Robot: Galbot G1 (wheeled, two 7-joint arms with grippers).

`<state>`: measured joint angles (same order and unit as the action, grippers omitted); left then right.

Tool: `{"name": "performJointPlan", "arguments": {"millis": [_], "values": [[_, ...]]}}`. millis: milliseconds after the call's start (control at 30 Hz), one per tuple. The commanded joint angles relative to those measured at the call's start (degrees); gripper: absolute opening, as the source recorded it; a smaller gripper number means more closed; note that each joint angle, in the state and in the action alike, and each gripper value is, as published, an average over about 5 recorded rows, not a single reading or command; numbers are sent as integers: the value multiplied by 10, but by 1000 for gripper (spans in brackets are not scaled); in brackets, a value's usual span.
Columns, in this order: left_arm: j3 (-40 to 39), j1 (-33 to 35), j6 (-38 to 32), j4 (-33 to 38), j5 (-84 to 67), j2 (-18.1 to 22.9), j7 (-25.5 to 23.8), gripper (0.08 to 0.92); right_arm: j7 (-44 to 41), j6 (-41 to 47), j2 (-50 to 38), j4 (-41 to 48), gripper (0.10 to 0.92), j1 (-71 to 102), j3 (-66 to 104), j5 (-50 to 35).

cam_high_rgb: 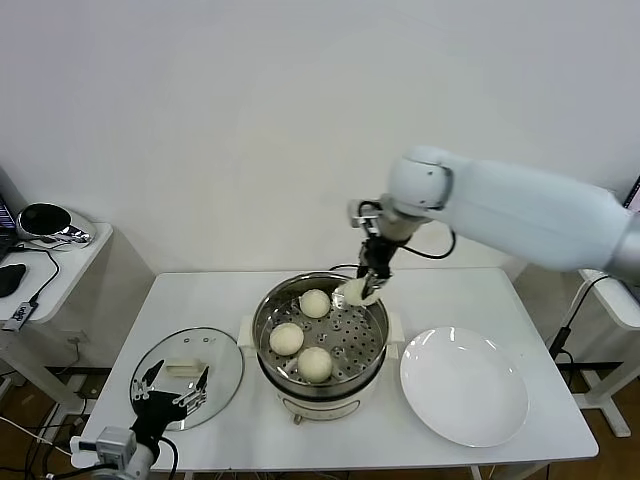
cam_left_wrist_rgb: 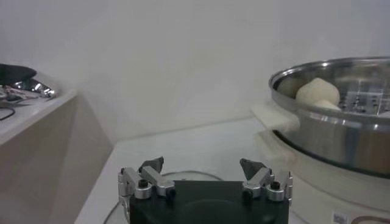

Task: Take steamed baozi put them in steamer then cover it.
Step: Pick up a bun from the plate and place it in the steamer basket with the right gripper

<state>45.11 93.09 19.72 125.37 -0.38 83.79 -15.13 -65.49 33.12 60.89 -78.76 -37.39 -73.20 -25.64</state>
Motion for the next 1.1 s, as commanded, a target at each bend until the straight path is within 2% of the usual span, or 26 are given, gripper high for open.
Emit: {"name": "performJointPlan", "arguments": {"millis": [33,900,1000,1100], "values": [[2,-2,2,4,-12,-3,-3,823,12,25,94,42,391,17,-38,-16],[-4,-7,3,-7,-13,-1,-3,823,27,33,60,28,390,67,-44,49],[-5,-7,3,-6,-13,0,-4,823,33,34,57,27,407,70,-42,49],[-6,-7,2,-7,-12,1,-4,823,37,36,52,24,473,73,-36,47]]}}
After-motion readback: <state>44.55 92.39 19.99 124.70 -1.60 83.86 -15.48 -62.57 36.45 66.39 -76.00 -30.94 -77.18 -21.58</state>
